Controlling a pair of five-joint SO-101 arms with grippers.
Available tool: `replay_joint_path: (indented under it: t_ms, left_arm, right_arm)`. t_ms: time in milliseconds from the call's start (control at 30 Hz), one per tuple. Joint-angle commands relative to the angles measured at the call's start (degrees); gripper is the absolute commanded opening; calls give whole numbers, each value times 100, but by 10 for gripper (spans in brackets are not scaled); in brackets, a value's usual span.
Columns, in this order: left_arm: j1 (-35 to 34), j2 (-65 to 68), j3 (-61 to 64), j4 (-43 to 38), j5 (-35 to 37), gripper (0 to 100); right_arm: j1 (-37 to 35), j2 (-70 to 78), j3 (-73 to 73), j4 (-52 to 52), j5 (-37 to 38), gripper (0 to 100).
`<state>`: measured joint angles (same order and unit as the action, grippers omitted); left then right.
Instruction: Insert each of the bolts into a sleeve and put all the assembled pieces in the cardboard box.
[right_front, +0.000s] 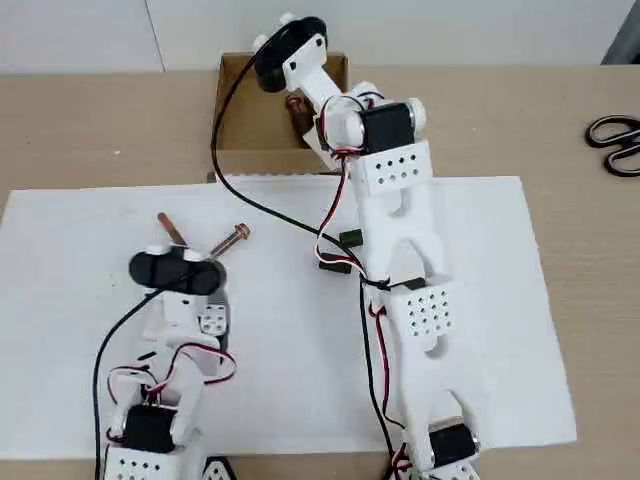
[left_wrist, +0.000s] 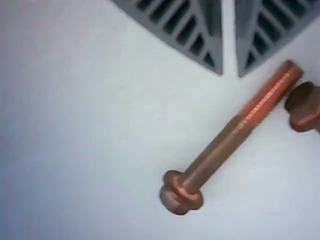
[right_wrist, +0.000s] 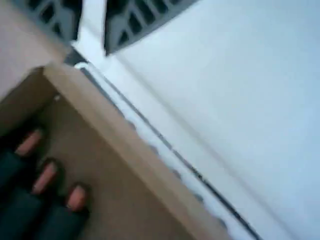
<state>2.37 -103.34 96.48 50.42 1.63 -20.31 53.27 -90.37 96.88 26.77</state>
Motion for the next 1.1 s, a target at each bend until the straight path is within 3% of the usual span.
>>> replay_joint_path:
  t_ms: [0,233,433,633,800,1067]
  left_arm:
    - [-193,-62,-13,-114,-202,9]
    - [-202,-53,-13,-105,-202,9]
    - [-202,-53,-13,-105,-202,9]
    - [-220,-53,-13,-114,-211,8]
    - [-659,-62,-13,-273,-202,8]
    - [-800,-62,-13,-343,-202,8]
  right_arm:
    - [66,-875,941,66,-193,95]
    - [4,-2976,4369,13,-220,111]
    - [-22,-4163,6347,4,642,112]
    - [-66,-4418,7349,-40,1301,112]
    - [-347,-4356,7604,-101,1732,112]
    - [-611,-4347,8211,-796,2040,112]
